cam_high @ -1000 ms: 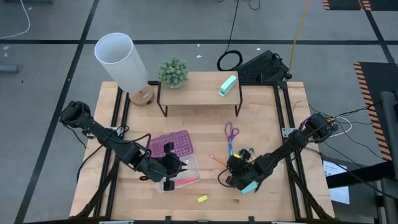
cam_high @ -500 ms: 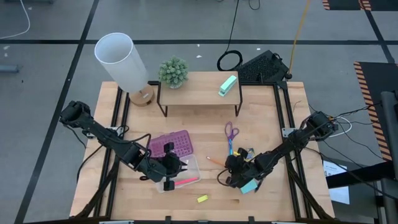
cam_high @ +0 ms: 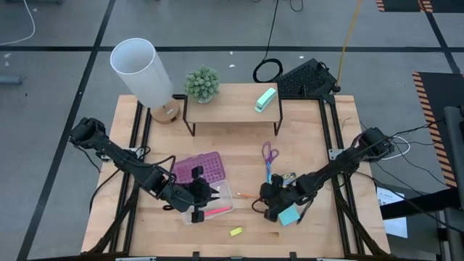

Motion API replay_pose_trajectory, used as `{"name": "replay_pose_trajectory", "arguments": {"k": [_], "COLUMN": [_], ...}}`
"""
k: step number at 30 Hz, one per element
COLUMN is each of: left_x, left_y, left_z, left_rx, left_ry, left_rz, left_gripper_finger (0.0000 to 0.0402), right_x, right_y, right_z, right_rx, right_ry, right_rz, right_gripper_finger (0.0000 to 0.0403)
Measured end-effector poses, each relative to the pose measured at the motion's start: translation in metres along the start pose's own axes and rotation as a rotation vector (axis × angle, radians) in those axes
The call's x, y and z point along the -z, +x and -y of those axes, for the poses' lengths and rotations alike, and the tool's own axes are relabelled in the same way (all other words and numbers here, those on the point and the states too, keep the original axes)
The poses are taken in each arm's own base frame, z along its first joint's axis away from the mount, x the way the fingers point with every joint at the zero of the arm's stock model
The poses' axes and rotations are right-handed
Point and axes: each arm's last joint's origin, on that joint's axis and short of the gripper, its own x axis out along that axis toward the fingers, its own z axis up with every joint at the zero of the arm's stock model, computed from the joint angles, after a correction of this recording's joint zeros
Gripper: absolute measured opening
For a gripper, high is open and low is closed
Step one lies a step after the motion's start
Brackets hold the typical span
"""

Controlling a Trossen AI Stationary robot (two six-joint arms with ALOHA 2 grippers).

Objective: Pack school essentials
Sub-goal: Put the orange pencil into the transparent box

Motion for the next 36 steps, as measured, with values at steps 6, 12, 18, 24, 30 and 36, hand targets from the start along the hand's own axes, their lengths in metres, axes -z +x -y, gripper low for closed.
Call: {"name": "replay_pose_trajectory", "arguments": {"k": [6,12,18,24,30,36], "left_x": [-0.001,-0.002,-0.005,-0.006,-0.003,-0.003], "left_y": [0.0,0.0,0.0,0.005,0.021,0.034], "left_z": [0.0,0.0,0.0,0.002,0.008,0.011], "left_rx": [-0.016,-0.017,-0.028,-0.072,-0.115,-0.146], "left_ry": [-0.002,-0.009,0.007,0.062,0.155,0.203], "left_rz": [0.012,0.028,0.058,0.096,0.123,0.172], "left_gripper_finger": [0.0086,0.0086,0.0086,0.0092,0.0162,0.0238], "right_x": [-0.014,-0.027,-0.037,-0.043,-0.043,-0.043], "right_y": [-0.029,-0.057,-0.075,-0.083,-0.081,-0.081], "right_z": [-0.002,-0.001,0.005,0.01,0.01,0.011], "right_rx": [-0.075,-0.116,-0.097,-0.078,-0.056,-0.012], "right_ry": [-0.042,-0.144,-0.254,-0.384,-0.454,-0.449], "right_rz": [0.063,0.164,0.247,0.29,0.291,0.307], "right_gripper_finger": [0.0012,0.0012,0.0013,0.0013,0.0013,0.0013]}}
